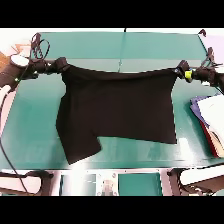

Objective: Fold the shirts.

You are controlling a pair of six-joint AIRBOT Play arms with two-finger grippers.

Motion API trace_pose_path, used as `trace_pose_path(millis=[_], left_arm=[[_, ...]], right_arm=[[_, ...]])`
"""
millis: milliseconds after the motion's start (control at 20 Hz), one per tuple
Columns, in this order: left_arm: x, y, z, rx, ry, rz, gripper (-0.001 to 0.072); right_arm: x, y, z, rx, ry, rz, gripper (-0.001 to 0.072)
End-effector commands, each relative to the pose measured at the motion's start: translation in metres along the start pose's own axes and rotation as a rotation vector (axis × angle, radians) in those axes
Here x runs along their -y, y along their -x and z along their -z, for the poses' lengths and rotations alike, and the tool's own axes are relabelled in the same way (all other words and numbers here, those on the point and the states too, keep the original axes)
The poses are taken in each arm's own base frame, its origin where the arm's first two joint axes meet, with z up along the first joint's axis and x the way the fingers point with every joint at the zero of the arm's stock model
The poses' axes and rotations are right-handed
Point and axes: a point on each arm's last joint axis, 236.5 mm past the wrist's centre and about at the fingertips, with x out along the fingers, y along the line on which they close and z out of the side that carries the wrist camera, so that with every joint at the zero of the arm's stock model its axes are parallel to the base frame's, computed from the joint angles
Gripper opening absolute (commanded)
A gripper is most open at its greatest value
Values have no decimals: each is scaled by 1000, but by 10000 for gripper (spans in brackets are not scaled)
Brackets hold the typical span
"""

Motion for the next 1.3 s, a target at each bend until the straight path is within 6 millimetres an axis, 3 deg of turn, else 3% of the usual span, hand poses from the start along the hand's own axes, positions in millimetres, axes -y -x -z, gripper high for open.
trace_pose_path(millis=[0, 200, 300, 450, 600, 750, 950, 1250], left_arm=[[-11, -9, -39, 123, 2, -34, 26], [4, 3, -75, 208, -31, -21, 26], [6, 4, -77, 209, -38, -17, 26], [-4, -8, -48, 92, -84, -35, 26], [-40, -18, 3, -113, -156, -138, 26], [-64, -13, 32, -249, -225, -216, 26], [-65, -7, 57, -361, -257, -200, 26], [-75, -7, 87, -456, -251, -200, 27]], right_arm=[[-2, -28, -30, 7, -9, -36, 13], [-23, -19, -62, 74, 37, -64, 13], [-26, -18, -63, 72, 45, -68, 13], [-14, -24, -32, -43, 59, -50, 13], [22, -24, 20, -232, 64, 61, 10], [57, -12, 66, -370, 37, 177, 10], [66, 19, 92, -413, 40, 263, 11], [75, 22, 128, -485, -7, 279, 16]])
